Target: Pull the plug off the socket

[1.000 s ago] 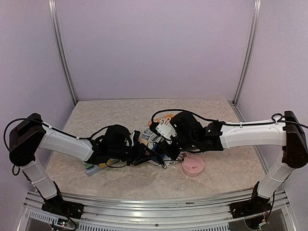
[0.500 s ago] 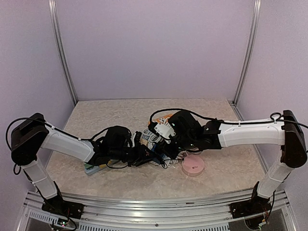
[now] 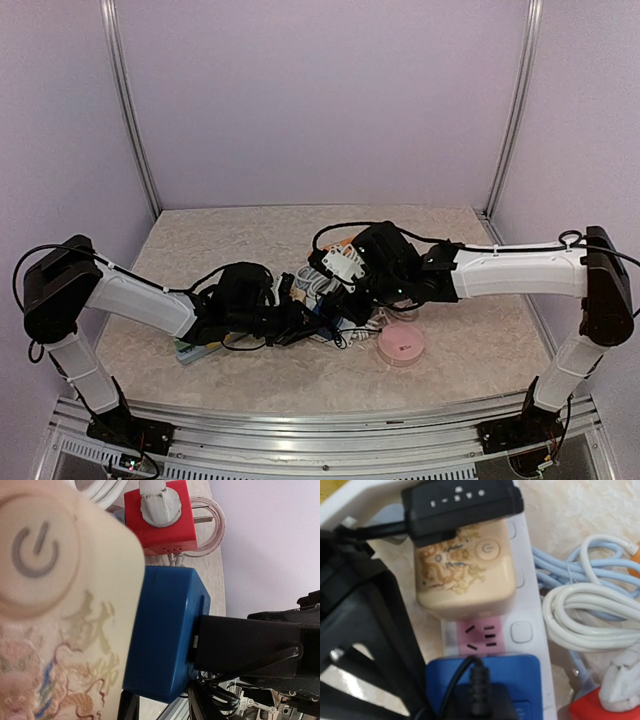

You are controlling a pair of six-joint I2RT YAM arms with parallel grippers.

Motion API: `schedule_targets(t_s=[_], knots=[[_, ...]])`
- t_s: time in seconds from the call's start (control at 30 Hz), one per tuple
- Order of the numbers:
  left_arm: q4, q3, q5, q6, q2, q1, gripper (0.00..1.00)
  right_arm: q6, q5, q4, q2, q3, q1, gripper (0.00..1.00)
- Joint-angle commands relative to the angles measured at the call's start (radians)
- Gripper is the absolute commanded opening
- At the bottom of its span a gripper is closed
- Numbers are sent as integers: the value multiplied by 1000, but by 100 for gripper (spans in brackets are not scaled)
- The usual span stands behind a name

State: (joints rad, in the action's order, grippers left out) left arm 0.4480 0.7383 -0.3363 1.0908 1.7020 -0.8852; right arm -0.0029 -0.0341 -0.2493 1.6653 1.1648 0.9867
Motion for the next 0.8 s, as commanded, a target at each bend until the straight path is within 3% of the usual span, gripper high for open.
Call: schedule_targets(t_s=[0.0,0.77], knots=[[-127,-45,32,-20,47,4,32,54,-161,4,50,-3,-11,0],[-115,-46,3,-28,76,23,28,-14,150,-154,116,99,123,0]])
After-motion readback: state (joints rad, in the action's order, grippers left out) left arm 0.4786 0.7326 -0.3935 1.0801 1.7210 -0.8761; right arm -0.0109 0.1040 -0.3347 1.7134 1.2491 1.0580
